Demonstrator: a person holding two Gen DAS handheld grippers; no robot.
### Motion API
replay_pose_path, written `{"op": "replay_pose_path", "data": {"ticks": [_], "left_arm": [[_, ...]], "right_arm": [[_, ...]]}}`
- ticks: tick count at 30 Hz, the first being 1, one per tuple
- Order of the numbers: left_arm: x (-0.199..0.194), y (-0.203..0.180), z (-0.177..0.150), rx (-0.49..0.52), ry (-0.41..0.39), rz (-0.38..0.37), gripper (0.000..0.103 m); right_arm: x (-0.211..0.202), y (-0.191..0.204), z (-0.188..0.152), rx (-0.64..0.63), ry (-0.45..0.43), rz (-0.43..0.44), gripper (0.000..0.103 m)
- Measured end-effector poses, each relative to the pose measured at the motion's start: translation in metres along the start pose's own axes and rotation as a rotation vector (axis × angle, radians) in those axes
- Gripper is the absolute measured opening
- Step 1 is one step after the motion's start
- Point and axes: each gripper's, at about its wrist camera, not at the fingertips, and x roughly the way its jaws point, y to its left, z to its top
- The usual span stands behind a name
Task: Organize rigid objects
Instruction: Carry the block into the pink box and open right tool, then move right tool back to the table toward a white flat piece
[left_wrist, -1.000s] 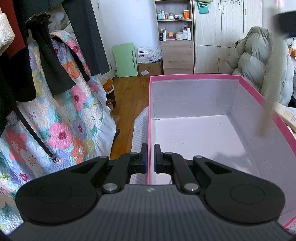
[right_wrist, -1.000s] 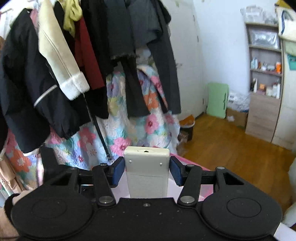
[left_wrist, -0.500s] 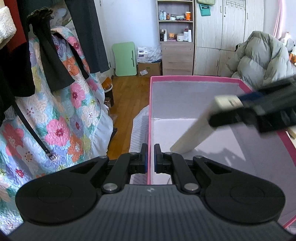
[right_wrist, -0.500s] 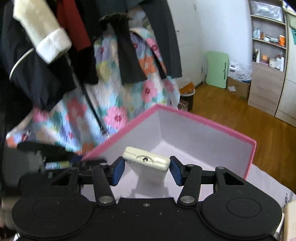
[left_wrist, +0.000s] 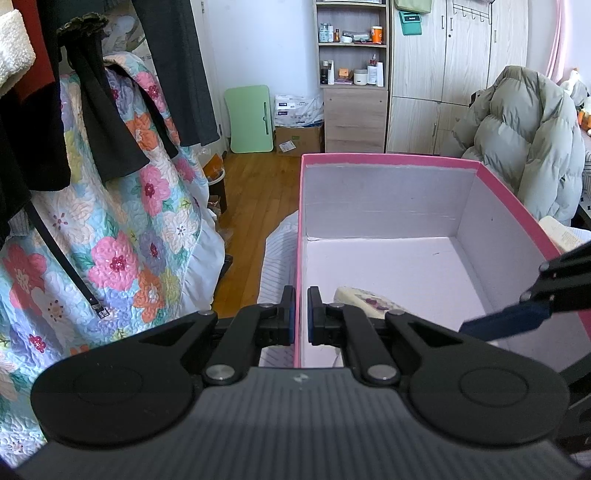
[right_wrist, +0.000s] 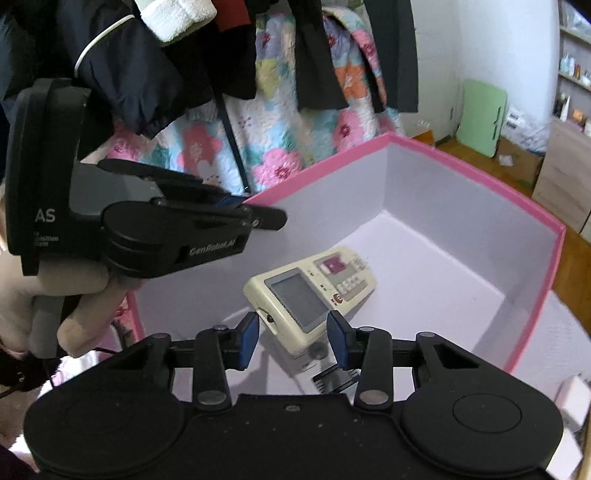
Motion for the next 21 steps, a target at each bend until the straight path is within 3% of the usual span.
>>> {"op": "replay_pose_path", "data": {"ticks": [10, 18, 21], "left_arm": [[0.0, 0.0, 0.0, -0.004, 0.0, -0.002, 0.005], [0.001, 0.001, 0.001, -0.005, 0.0, -0.004, 0.005], [0.0, 0.001, 0.001, -0.004, 0.0, -0.003, 0.005]], "right_arm": [[0.006, -0.011, -0.002, 0.155, 0.003, 0.156, 0.045], [-0.062, -0.036, -0.029, 0.246, -0.119, 0.074, 0.046], [-0.092, -0.046, -0.048, 0.29, -0.168, 0.004, 0.048]]}}
